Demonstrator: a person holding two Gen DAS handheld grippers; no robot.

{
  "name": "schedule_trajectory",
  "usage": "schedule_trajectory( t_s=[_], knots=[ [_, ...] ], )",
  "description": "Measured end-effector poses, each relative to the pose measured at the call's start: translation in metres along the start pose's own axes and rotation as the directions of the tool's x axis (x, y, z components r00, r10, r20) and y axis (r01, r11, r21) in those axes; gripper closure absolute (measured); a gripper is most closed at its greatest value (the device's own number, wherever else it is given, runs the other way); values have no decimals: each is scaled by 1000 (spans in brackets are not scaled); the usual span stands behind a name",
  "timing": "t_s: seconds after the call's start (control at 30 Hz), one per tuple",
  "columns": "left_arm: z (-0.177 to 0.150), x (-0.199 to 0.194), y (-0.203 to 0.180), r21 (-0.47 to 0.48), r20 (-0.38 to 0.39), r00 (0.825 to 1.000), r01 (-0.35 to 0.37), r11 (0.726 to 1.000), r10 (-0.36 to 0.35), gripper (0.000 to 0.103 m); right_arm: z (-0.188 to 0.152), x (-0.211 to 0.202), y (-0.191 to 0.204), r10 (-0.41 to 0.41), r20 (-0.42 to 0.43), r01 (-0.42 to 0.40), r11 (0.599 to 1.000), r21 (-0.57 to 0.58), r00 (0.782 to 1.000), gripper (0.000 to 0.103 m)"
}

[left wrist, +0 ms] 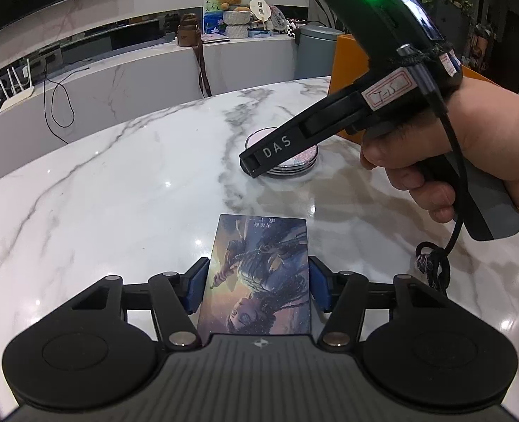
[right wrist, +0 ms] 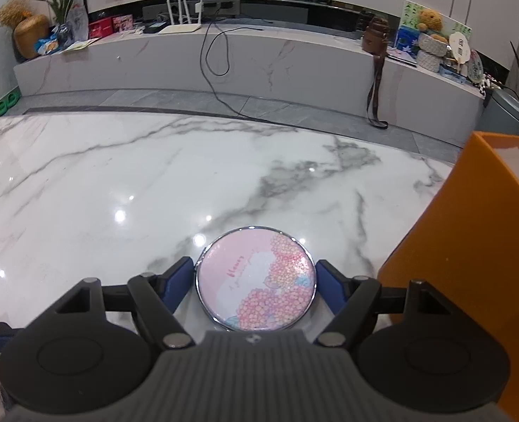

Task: Organize rigid objects
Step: 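Carry card box and pink compact with both tools over orange box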

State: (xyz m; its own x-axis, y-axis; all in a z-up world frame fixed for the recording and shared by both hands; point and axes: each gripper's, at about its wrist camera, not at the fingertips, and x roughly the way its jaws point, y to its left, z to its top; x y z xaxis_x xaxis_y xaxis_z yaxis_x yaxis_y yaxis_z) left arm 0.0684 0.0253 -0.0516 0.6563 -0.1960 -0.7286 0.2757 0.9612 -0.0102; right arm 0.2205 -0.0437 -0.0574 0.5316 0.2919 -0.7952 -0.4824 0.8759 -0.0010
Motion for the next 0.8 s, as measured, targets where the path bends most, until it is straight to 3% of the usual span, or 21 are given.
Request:
schedule_trajectory(
  t_s=[0.47, 0.8],
  knots=[
    [10, -26, -13, 22, 45, 998, -39, 999, 38, 36, 4, -37, 8, 9, 40, -8, 999, -36, 999, 29],
    [26, -40, -31, 43, 69, 996, -59, 997, 56, 36, 11, -86, -1, 19, 111, -16, 999, -30, 994, 29]
  ],
)
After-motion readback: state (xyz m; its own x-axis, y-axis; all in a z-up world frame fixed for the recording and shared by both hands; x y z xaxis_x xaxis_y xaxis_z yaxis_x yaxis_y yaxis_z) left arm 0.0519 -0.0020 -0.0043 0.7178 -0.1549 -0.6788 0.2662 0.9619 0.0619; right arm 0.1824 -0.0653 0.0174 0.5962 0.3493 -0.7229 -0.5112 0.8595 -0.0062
